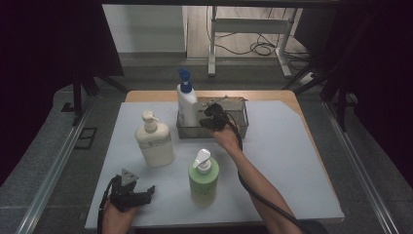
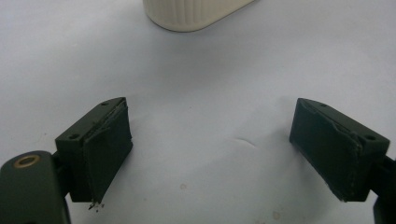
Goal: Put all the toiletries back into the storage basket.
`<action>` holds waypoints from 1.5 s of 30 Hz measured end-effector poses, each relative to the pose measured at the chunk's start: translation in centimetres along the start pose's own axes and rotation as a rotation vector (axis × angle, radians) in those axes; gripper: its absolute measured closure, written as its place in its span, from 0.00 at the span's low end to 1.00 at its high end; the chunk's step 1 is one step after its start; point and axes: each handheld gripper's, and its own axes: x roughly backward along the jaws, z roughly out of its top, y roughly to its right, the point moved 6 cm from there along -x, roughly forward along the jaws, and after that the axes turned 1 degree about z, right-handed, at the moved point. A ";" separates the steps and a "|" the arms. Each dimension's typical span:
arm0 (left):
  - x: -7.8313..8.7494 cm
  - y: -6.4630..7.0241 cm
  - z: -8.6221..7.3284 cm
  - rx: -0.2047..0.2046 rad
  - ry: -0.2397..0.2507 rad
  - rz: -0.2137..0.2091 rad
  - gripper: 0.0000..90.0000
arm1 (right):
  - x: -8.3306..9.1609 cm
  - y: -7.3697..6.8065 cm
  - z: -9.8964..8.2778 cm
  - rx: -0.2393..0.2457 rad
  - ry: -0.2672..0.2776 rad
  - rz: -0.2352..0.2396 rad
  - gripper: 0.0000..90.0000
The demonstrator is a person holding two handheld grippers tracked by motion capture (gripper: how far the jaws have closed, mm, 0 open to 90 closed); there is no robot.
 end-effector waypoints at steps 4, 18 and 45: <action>0.0 0.0 0.0 0.000 0.000 0.000 0.14 | 0.0 -0.3 0.1 0.003 0.001 0.013 0.98; 0.0 0.0 0.0 -0.002 -0.002 0.001 0.14 | 0.0 -1.7 1.0 0.035 0.015 0.035 0.97; 0.0 0.0 0.0 -0.001 -0.002 0.000 0.14 | 0.2 -1.8 1.1 0.035 0.024 0.047 0.92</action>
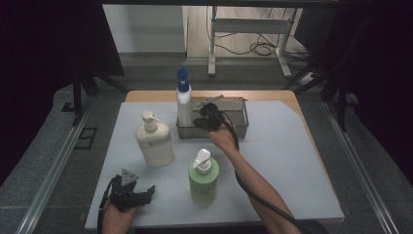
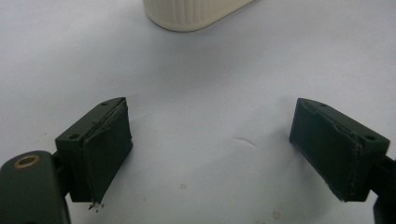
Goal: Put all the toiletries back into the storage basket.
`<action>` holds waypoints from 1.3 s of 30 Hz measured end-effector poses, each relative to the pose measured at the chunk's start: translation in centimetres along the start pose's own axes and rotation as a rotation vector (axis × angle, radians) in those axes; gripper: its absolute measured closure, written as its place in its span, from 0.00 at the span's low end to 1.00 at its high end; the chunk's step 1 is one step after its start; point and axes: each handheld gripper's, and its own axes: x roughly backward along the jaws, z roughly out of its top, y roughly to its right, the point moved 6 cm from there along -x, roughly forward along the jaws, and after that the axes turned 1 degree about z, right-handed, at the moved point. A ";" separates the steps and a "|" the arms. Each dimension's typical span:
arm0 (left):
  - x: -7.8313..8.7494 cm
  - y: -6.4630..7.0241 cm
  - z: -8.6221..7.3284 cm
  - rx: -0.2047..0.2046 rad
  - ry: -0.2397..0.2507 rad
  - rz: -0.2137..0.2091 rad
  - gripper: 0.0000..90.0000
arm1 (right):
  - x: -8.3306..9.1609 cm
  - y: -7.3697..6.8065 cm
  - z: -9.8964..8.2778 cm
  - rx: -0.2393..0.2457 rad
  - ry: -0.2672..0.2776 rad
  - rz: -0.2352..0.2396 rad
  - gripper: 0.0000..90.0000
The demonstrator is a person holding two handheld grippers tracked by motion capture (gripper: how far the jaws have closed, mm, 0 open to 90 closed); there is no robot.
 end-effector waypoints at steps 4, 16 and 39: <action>0.0 0.0 0.0 0.000 0.000 0.000 0.14 | 0.2 -0.1 0.1 0.002 0.007 0.007 0.91; 0.0 0.0 0.0 -0.005 -0.004 0.001 0.14 | 1.7 0.0 0.2 0.018 0.021 0.013 0.81; 0.0 0.0 0.0 0.000 0.003 0.001 0.14 | 5.8 -1.4 0.0 0.119 0.053 0.045 0.48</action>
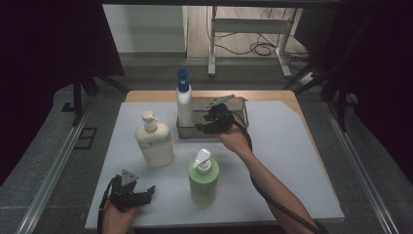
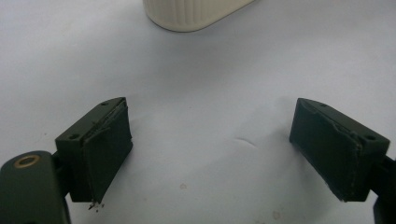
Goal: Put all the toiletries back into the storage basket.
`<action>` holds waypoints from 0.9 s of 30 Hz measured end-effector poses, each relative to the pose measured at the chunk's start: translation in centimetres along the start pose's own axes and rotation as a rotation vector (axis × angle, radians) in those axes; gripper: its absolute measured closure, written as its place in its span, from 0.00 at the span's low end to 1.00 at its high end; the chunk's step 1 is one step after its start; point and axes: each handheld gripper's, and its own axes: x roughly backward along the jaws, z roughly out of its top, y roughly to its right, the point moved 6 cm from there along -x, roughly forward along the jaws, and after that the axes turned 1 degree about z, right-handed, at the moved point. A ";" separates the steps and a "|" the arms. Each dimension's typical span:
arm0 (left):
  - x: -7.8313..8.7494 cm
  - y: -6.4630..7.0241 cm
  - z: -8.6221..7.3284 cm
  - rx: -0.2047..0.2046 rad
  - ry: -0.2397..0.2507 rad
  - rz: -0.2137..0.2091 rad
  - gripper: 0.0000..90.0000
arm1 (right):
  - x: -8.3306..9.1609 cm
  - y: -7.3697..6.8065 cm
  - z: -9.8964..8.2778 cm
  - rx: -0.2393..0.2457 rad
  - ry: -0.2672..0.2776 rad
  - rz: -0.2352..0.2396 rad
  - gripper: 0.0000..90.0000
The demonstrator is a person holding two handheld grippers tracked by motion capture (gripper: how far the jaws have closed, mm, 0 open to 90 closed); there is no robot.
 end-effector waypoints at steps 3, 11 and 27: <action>0.0 0.0 0.0 0.002 0.001 -0.001 0.14 | 0.5 -0.3 -0.2 0.015 0.000 0.002 0.45; 0.0 0.0 0.0 0.002 0.002 -0.001 0.14 | 1.5 -1.0 -0.9 0.041 -0.005 0.009 0.38; 0.0 0.0 0.0 0.003 0.001 -0.002 0.14 | 3.4 -2.5 -2.4 0.091 0.002 0.041 0.26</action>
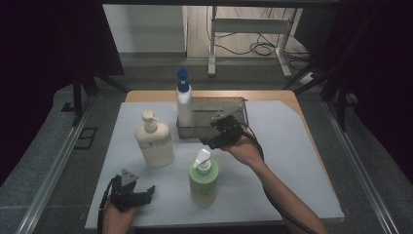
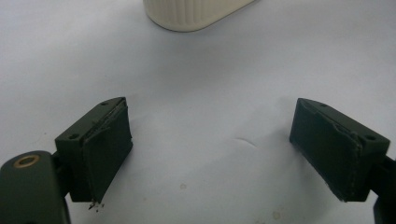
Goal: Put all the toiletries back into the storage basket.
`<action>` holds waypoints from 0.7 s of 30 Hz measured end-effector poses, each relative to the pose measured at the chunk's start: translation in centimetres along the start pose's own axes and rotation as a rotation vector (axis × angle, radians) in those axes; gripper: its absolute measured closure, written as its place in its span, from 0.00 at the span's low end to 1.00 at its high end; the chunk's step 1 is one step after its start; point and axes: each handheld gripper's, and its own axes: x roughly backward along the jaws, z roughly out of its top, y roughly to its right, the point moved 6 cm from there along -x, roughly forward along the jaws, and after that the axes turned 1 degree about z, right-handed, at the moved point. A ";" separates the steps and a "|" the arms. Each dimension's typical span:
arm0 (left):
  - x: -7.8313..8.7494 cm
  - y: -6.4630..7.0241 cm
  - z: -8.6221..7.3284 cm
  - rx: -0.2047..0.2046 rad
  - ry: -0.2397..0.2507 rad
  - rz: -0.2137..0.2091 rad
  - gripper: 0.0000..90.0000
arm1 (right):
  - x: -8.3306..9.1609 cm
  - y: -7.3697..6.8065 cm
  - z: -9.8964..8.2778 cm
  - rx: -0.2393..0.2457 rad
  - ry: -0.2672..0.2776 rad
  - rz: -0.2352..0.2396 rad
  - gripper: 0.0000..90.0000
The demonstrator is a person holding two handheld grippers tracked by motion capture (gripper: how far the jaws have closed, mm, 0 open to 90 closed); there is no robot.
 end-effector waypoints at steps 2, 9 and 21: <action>0.0 0.0 0.0 0.000 0.000 0.000 0.14 | 0.2 -0.2 -0.2 0.007 0.000 0.004 0.24; 0.0 0.0 0.0 0.000 -0.001 0.000 0.14 | 1.0 -0.8 -1.1 0.020 -0.010 0.001 0.16; 0.0 0.0 0.0 0.000 0.000 0.002 0.14 | 2.3 -1.1 -2.6 0.036 -0.015 -0.023 0.05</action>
